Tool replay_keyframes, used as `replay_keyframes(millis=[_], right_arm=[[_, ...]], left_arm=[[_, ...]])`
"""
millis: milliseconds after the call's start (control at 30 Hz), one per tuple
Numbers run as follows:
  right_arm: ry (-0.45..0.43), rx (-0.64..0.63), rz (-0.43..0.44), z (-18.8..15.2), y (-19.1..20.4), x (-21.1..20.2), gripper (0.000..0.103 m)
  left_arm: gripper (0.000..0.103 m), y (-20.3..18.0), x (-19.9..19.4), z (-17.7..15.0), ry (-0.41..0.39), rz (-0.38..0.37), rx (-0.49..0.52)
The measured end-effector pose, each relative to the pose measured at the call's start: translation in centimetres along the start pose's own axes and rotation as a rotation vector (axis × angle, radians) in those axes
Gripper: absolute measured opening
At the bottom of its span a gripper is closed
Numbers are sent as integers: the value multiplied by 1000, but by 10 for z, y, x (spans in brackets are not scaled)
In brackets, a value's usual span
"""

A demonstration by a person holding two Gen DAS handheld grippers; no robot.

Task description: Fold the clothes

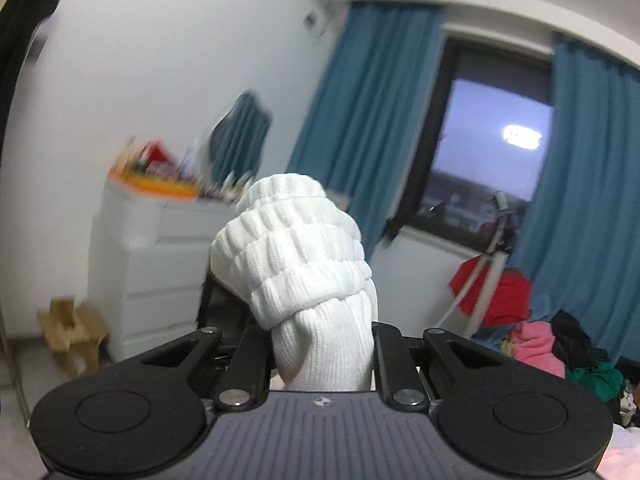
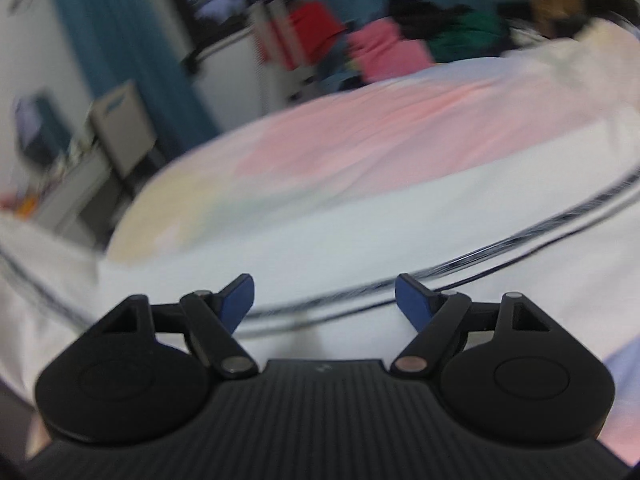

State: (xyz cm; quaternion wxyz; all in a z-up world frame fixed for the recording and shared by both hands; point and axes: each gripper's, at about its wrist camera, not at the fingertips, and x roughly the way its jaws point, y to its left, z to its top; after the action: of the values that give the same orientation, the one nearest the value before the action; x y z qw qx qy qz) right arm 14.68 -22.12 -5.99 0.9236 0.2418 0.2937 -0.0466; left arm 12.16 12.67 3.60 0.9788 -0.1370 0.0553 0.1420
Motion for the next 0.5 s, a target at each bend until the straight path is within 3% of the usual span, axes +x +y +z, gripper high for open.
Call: replay_keyframes(millis=[233,367,500], right_arm=[[-99,231,-22,32,-71,-25,80],[-133,317,-15,40,-98,-31,80],[-144,390,3,44,-120,-30,81]], left_arm=[[15,-159,-43,-45,-148,-72,166],[15,-235,-63,-101,-199,-119,276],[15,-296,-78,-181,-184,-225,488]])
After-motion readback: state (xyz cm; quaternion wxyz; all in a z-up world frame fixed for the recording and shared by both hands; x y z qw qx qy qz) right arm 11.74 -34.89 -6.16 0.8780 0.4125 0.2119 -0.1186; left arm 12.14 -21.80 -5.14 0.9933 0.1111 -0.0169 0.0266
